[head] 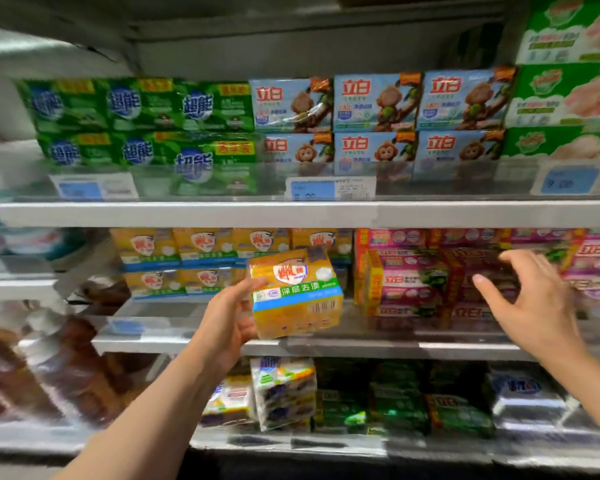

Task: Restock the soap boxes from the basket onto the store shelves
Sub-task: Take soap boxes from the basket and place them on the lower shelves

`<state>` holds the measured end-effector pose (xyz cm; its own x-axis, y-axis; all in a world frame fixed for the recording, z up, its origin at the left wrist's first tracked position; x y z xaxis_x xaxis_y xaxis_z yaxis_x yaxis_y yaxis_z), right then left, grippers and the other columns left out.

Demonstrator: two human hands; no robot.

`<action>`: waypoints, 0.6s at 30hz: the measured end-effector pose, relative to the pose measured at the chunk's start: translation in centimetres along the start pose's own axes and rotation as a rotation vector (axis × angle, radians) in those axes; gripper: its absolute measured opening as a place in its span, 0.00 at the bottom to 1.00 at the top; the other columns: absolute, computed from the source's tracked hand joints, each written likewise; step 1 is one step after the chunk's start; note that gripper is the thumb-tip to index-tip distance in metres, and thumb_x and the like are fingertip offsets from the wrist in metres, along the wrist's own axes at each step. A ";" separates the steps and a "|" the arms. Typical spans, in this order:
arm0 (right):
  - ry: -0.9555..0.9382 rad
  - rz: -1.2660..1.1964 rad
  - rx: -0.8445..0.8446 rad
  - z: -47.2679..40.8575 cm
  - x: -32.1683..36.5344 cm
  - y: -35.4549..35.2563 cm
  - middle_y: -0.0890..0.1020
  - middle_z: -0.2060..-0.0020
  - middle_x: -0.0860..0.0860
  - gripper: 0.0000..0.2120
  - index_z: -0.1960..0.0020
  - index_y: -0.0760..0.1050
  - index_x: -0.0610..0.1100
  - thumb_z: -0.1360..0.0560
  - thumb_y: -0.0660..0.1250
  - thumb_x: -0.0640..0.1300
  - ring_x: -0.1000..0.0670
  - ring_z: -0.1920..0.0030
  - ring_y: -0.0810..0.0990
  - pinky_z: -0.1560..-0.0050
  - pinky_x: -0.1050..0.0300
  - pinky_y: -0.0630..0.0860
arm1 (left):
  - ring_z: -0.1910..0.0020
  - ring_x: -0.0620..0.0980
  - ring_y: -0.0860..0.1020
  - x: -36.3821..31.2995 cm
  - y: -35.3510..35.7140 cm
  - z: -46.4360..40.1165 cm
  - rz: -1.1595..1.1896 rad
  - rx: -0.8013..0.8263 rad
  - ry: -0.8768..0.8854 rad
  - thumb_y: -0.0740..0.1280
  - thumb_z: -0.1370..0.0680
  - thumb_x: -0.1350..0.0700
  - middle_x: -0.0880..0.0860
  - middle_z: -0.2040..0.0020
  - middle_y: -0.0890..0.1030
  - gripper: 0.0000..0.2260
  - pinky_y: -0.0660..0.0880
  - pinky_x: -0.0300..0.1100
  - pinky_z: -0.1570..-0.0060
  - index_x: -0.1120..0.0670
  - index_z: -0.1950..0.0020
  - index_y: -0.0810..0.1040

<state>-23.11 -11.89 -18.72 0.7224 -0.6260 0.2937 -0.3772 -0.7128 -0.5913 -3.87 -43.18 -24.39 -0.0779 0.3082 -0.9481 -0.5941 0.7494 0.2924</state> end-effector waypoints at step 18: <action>-0.064 0.049 0.048 1.0 0.8 0.9 0.79 0.58 0.43 0.16 0.52 0.77 0.36 0.29 0.66 0.49 0.42 0.54 0.76 0.53 0.60 0.65 | 0.49 0.56 0.83 -2.8 1.8 -6.3 -0.269 0.152 0.365 0.76 0.36 0.69 0.56 0.44 0.82 0.30 0.81 0.48 0.54 0.52 0.36 0.76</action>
<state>-22.26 -12.74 -19.75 0.7401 -0.6370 0.2157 -0.3857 -0.6648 -0.6398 -9.70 -46.39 -22.03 -0.2296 -0.1136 -0.9666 -0.5101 0.8599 0.0201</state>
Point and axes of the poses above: each hand's wrist, its own z-axis away from the middle knuckle, its own y-axis out of the palm, x = y × z, the point moved 6 cm from there along -z, towards the middle knuckle
